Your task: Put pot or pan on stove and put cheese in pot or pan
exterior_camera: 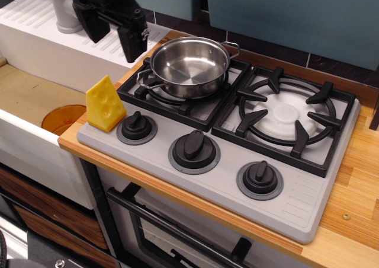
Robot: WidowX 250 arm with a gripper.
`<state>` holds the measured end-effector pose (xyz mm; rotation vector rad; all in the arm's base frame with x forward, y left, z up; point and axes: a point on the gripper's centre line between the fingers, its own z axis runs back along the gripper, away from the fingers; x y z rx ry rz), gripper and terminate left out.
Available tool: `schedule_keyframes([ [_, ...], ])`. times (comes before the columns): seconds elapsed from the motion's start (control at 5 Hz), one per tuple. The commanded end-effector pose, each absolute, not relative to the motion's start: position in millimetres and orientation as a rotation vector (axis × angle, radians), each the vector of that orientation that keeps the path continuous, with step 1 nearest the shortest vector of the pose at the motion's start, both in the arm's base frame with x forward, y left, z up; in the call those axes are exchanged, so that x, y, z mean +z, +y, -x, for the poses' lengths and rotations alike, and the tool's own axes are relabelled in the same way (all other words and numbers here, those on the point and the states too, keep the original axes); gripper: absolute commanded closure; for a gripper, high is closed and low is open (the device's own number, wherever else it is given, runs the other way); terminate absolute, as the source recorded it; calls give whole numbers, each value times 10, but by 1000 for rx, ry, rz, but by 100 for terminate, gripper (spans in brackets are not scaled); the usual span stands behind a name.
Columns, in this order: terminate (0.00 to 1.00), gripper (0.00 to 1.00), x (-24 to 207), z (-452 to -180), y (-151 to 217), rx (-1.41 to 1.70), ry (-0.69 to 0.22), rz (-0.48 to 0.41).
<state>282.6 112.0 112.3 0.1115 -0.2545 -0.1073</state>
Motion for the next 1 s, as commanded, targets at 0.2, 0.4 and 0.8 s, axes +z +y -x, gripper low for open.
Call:
schedule_keyframes([
  [0.2,0,0,1054,-2790,1367,-83,-383,-165],
  [0.4,0,0,973,-2764,1374,-73,-392,-162],
  [0.8,0,0,819,-2719,1280,-48,-413,-141],
])
